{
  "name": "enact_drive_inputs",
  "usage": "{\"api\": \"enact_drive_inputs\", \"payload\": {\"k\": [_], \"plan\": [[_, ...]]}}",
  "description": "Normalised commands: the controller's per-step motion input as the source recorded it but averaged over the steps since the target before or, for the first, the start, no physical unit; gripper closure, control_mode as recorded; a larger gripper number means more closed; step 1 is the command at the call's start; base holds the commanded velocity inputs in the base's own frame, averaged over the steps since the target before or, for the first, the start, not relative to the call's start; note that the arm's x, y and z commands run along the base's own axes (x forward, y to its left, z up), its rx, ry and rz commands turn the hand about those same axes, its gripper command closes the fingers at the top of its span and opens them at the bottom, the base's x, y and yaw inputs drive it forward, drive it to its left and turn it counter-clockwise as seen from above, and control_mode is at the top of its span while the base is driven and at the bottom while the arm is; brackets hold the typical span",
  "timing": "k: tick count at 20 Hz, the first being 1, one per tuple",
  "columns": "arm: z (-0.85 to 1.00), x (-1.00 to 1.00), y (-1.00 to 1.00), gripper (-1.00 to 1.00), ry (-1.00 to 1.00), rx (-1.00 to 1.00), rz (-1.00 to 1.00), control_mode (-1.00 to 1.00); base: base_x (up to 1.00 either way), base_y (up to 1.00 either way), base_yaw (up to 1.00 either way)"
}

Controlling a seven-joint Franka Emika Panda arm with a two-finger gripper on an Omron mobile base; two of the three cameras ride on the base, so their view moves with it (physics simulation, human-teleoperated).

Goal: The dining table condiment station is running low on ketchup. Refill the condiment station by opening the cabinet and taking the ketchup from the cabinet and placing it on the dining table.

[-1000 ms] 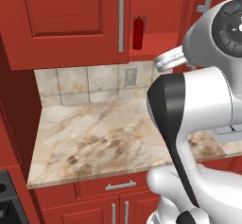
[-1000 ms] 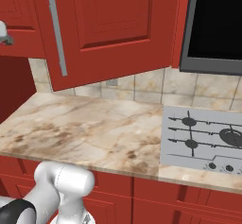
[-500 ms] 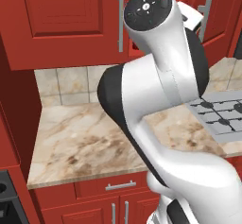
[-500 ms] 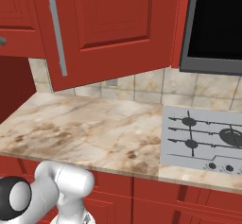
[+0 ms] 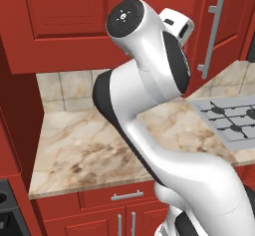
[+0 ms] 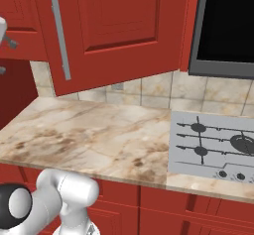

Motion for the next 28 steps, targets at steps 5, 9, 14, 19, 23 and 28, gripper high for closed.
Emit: {"api": "enact_drive_inputs", "payload": {"k": [5, 9, 14, 19, 23, 28], "plan": [[-0.41, 0.46, -0.1, -1.0, -0.01, -0.13, 0.0, -1.0, 0.0, 0.0, 0.0], [-0.33, 0.56, -0.08, -1.0, -0.01, -0.14, 0.0, -1.0, 0.0, 0.0, 0.0], [-0.13, 0.63, -0.07, -1.0, 0.0, -0.14, 0.0, -1.0, 0.0, 0.0, 0.0], [0.0, 0.61, -0.16, -1.0, 0.0, -0.12, -0.01, -1.0, 0.0, 0.0, 0.0], [0.0, 0.6, -0.21, -1.0, 0.0, -0.11, -0.06, -1.0, 0.0, 0.0, 0.0], [0.0, 0.48, -0.37, -1.0, 0.0, -0.08, -0.13, -1.0, 0.0, 0.0, 0.0]]}}
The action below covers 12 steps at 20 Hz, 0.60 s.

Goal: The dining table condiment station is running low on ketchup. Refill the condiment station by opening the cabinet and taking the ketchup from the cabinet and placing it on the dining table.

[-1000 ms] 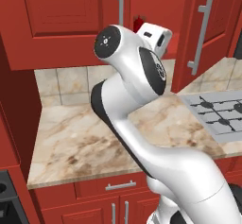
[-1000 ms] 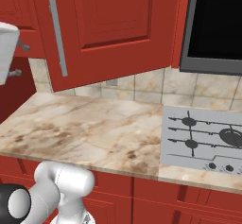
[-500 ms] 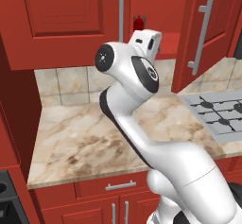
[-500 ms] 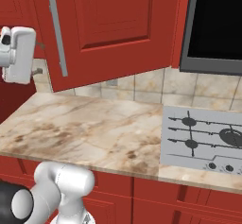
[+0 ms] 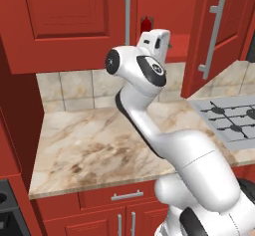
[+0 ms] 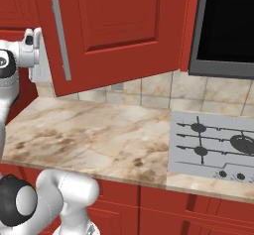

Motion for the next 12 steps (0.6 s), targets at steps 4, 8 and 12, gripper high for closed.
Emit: {"api": "enact_drive_inputs", "payload": {"k": [4, 8, 12], "plan": [[0.0, 0.16, -0.41, -1.0, 0.02, -0.1, -0.18, -1.0, 0.0, 0.0, 0.0], [0.0, -0.24, -0.31, -1.0, 0.0, -0.15, -0.16, -1.0, 0.0, 0.0, 0.0], [0.0, -0.91, -0.45, -1.0, -0.03, -0.12, -0.19, -1.0, 0.0, 0.0, 0.0]]}}
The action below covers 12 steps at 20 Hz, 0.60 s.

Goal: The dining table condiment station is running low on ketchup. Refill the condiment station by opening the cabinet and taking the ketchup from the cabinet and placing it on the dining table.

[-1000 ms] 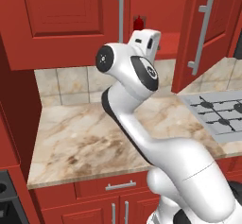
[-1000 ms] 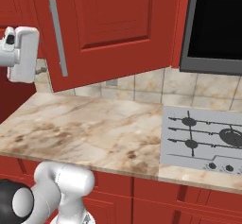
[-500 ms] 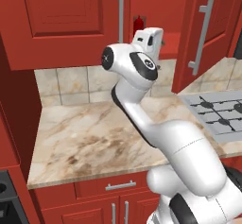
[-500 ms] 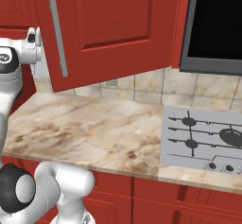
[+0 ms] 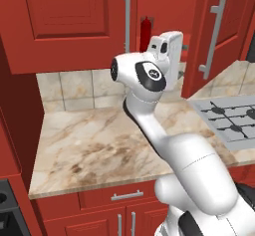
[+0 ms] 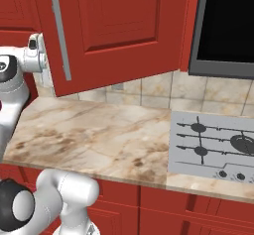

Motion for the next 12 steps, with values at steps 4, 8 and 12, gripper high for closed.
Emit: {"api": "enact_drive_inputs", "payload": {"k": [4, 8, 12], "plan": [[0.0, -1.0, -0.67, -1.0, -0.08, -0.05, -0.23, -1.0, 0.0, 0.0, 0.0], [0.0, -1.0, -0.95, -1.0, -0.09, 0.0, -0.26, -1.0, 0.0, 0.0, 0.0], [0.0, -1.0, -1.0, -1.0, -0.09, 0.0, -0.24, -1.0, 0.0, 0.0, 0.0]]}}
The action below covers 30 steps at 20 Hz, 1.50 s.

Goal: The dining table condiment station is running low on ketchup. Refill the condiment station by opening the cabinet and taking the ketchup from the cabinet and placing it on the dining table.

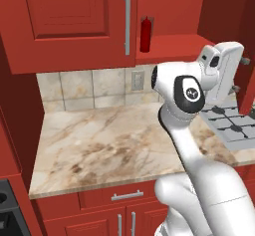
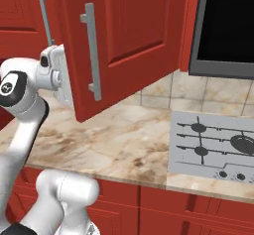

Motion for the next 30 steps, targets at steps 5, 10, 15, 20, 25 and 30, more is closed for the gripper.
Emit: {"api": "enact_drive_inputs", "payload": {"k": [5, 10, 15, 20, 25, 30], "plan": [[0.07, -0.85, -1.0, -1.0, -0.04, 0.0, -0.2, -1.0, 0.0, 0.0, 0.0], [0.08, -0.4, -1.0, -1.0, -0.04, 0.0, -0.07, -1.0, 0.0, 0.0, 0.0], [0.0, -0.25, -0.65, -1.0, -0.08, 0.0, 0.0, -1.0, 0.0, 0.0, 0.0], [0.0, -0.17, -0.17, -1.0, -0.11, 0.0, 0.0, -1.0, 0.0, 0.0, 0.0], [0.02, -0.26, 0.0, -1.0, -0.24, 0.0, 0.01, -1.0, 0.0, 0.0, 0.0], [0.1, -0.33, 0.42, -1.0, -0.35, 0.01, 0.09, -1.0, 0.0, 0.0, 0.0]]}}
